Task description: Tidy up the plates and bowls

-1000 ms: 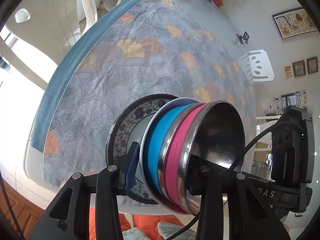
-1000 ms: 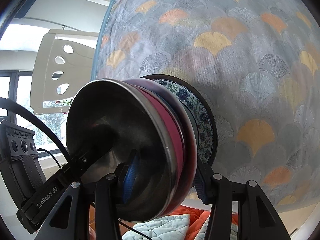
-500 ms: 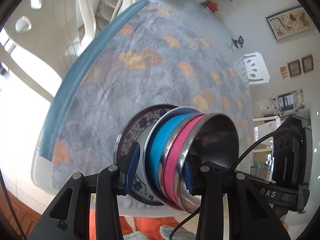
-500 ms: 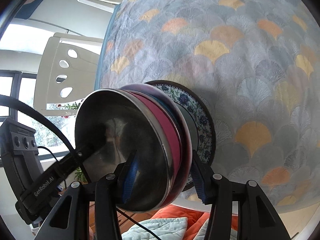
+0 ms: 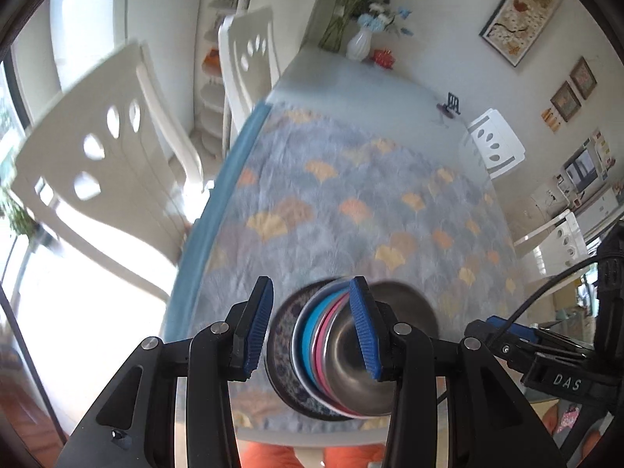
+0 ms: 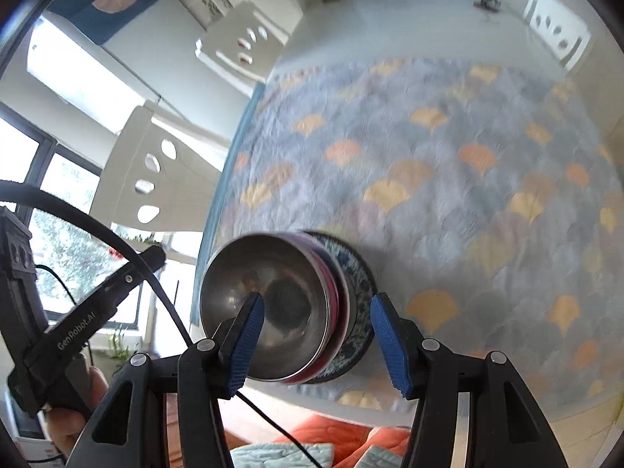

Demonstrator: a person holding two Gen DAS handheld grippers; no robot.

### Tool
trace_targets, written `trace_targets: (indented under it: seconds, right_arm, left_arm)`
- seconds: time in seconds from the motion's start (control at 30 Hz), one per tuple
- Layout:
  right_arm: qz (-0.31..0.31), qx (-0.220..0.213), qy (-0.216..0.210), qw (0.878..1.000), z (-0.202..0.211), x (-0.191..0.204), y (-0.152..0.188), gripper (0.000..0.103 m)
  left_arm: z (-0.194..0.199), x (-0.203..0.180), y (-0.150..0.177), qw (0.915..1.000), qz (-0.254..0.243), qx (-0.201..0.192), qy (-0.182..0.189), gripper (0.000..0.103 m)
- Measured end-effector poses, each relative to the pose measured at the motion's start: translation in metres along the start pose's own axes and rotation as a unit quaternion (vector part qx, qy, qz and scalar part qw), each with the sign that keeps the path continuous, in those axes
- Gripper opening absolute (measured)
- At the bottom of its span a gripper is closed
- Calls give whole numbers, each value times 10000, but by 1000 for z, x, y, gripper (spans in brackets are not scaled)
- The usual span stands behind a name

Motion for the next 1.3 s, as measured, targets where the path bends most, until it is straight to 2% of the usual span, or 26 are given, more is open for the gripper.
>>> trace_targets:
  seconds: [0.03,0.2,0.23,0.27,0.33,0.37,0.43,0.47,0.7,0.83,0.9,1.03,1.17,1.3]
  right_arm:
    - [57,-248,125,9996,11,2,-3,55]
    - [272,-1065,624,9920,47,9,-8,57]
    - [283,-1195,734,9897,53,9,-9,57]
    - [289,-1281,813,9880,57,8,-8,57]
    - [282,-1356,927,9860,61,5,-8,57]
    - [269,-1376,988,9852,63,3,-8,57]
    - [198,-1354,1058,9849,63,-4,-6,57]
    - [159,-1332,1057,9853,62,-6,-5,57]
    - [-67,-1193,1134,9863,57,-22,4,57]
    - [-142,-1124,1094,9875,54,-26,7,57]
    - [-155,-1098,1090,9878,52,-26,8,57]
    - [-157,-1091,1099,9878,52,-26,8,57]
    - [-140,-1080,1111,9878,51,-26,8,57]
    - [-130,-1072,1130,9877,50,-25,8,57]
  left_arm:
    - [7,-6,-6,9998,-118,-141,-48,46]
    - [39,-41,-28,9958,-543,-740,1,53]
    - [43,-46,-30,9948,-597,-831,11,63]
    - [47,-51,-31,9934,-652,-942,0,70]
    - [57,-59,-33,9892,-781,-1237,-82,71]
    - [60,-62,-33,9874,-828,-1339,-132,76]
    - [63,-67,-34,9846,-939,-1450,-279,87]
    - [63,-69,-35,9840,-998,-1452,-278,89]
    - [48,-76,-26,9864,-1089,-1217,-200,89]
    - [45,-77,-24,9806,-1301,-1366,-537,89]
    - [43,-77,-23,9800,-1352,-1342,-584,89]
    - [38,-74,-21,9856,-1160,-1143,-456,89]
    - [38,-67,-24,9833,-1152,-1213,-722,90]
    - [39,-62,-27,9845,-1023,-1174,-807,91]
Point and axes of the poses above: each gripper's, at about its wrist camera, not at the fingertips, and z roughly against the way its jaws point, x to its left, y to its underside, the point moved 8 cm from there along -z, roughly the way its jaws point, and after that the axes turned 1 degree about -z, right-handed, at the moved point
